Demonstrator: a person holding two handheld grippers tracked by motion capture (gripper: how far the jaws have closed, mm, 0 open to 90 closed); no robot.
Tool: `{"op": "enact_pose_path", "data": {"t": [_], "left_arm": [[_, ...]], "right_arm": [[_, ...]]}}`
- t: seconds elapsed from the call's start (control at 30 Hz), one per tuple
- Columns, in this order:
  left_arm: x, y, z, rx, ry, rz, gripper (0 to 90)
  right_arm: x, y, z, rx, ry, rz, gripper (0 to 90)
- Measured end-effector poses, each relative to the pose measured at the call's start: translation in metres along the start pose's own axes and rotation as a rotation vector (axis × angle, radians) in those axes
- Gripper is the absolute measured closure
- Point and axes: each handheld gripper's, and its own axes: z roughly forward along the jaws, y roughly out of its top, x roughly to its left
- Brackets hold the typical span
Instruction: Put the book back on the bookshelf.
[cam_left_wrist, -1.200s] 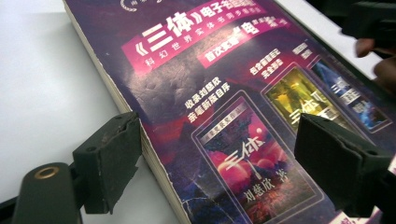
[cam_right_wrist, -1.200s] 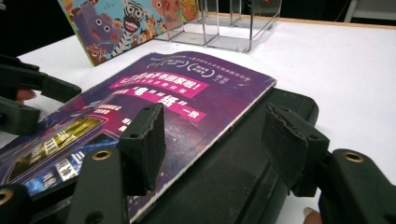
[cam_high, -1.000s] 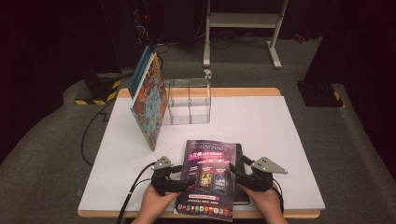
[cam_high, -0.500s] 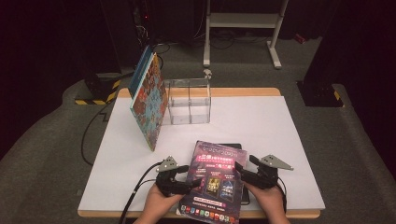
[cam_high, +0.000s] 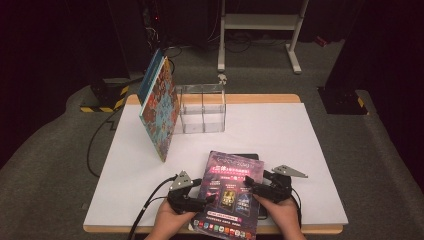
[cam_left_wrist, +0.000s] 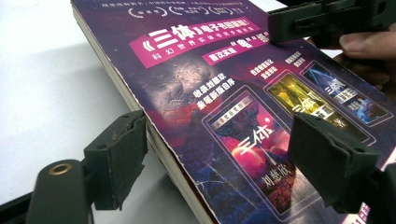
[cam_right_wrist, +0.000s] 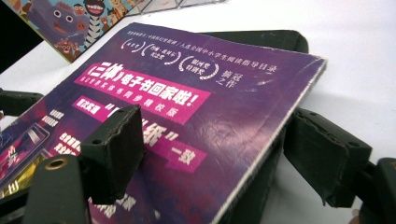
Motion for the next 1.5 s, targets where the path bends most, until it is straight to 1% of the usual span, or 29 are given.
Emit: {"op": "enact_pose_path", "data": {"t": [0.07,0.1,0.13,0.17,0.23,0.3,0.37,0.43,0.47,0.53,0.57,0.63,0.67,0.7,0.77,0.8,0.87,0.9,0.97,1.03,1.1,1.17,1.23,1.3,1.37,1.4,1.47,1.5], "left_arm": [[0.000,0.000,0.000,-0.001,0.001,0.001,21.1],[0.000,0.000,0.000,0.000,0.002,-0.003,21.2],[0.000,0.001,0.000,0.008,0.002,0.001,21.2],[0.000,0.001,0.000,0.010,0.002,0.001,21.2],[0.000,0.001,0.001,0.011,0.000,-0.007,21.6],[0.001,0.002,0.002,0.013,-0.002,-0.010,22.2],[0.001,0.002,0.002,0.017,0.000,-0.001,22.5],[0.001,0.002,0.002,0.014,0.000,-0.003,22.7],[0.001,0.002,0.003,0.012,0.002,-0.006,22.7],[0.001,0.003,0.003,0.009,0.006,-0.006,23.1],[0.000,0.003,0.003,0.005,0.008,-0.011,23.1],[0.002,0.004,0.004,0.011,0.012,-0.004,23.8],[0.002,0.005,0.006,0.003,0.014,-0.001,24.3],[0.001,0.006,0.007,-0.002,0.017,-0.008,24.8],[0.003,0.007,0.008,-0.001,0.017,0.001,25.3],[0.003,0.008,0.010,-0.009,0.015,-0.010,25.3],[0.003,0.008,0.011,-0.011,0.018,-0.002,25.6],[0.002,0.008,0.012,-0.021,0.021,-0.001,25.6],[0.001,0.009,0.012,-0.024,0.030,0.016,25.8],[0.000,0.009,0.011,-0.025,0.029,0.013,26.7],[0.001,0.008,0.010,-0.030,0.034,0.023,25.8],[0.002,0.008,0.010,-0.033,0.035,0.023,24.6],[0.002,0.008,0.011,-0.038,0.037,0.010,23.2],[0.002,0.008,0.012,-0.036,0.035,0.009,22.3],[0.001,0.007,0.013,-0.036,0.033,0.013,23.9],[0.000,0.007,0.014,-0.038,0.039,0.020,24.2],[-0.001,0.007,0.015,-0.043,0.045,0.005,24.2],[-0.001,0.007,0.015,-0.037,0.046,-0.002,24.4]], "right_arm": [[0.000,0.003,0.003,0.019,0.003,0.005,17.4],[-0.001,0.006,0.005,0.026,0.001,-0.002,17.4],[-0.001,0.007,0.005,0.031,-0.005,0.002,18.5],[-0.001,0.008,0.006,0.028,-0.012,-0.005,20.9],[-0.001,0.011,0.005,0.013,-0.033,-0.014,28.5],[-0.004,0.014,0.004,-0.005,-0.043,-0.013,38.2],[-0.007,0.016,0.003,-0.017,-0.044,-0.019,46.0],[-0.009,0.018,0.001,-0.039,-0.042,-0.007,55.1],[-0.010,0.019,0.001,-0.048,-0.041,-0.014,58.4],[-0.010,0.022,0.002,-0.061,-0.036,-0.019,62.8],[-0.009,0.023,0.003,-0.063,-0.041,-0.028,63.3],[-0.010,0.026,0.007,-0.068,-0.045,-0.032,63.8],[-0.010,0.027,0.008,-0.073,-0.048,-0.037,63.9],[-0.011,0.028,0.011,-0.076,-0.054,-0.037,64.0],[-0.014,0.031,0.014,-0.081,-0.058,-0.033,63.9],[-0.015,0.032,0.015,-0.084,-0.062,-0.034,63.7],[-0.017,0.036,0.018,-0.082,-0.072,-0.042,62.1],[-0.018,0.038,0.019,-0.076,-0.084,-0.049,59.3],[-0.020,0.040,0.021,-0.057,-0.107,-0.051,52.0],[-0.022,0.039,0.021,-0.037,-0.122,-0.047,43.9],[-0.021,0.036,0.016,-0.033,-0.128,-0.049,36.3],[-0.017,0.031,0.008,-0.038,-0.131,-0.052,32.2],[-0.012,0.024,-0.001,-0.041,-0.118,-0.055,29.4],[-0.006,0.016,-0.010,-0.032,-0.102,-0.057,27.7],[0.001,0.007,-0.017,-0.023,-0.086,-0.058,27.0],[0.002,0.005,-0.019,-0.019,-0.081,-0.055,26.9],[0.005,-0.001,-0.021,-0.005,-0.069,-0.043,26.7],[0.006,-0.003,-0.020,0.019,-0.046,-0.035,26.7]]}}
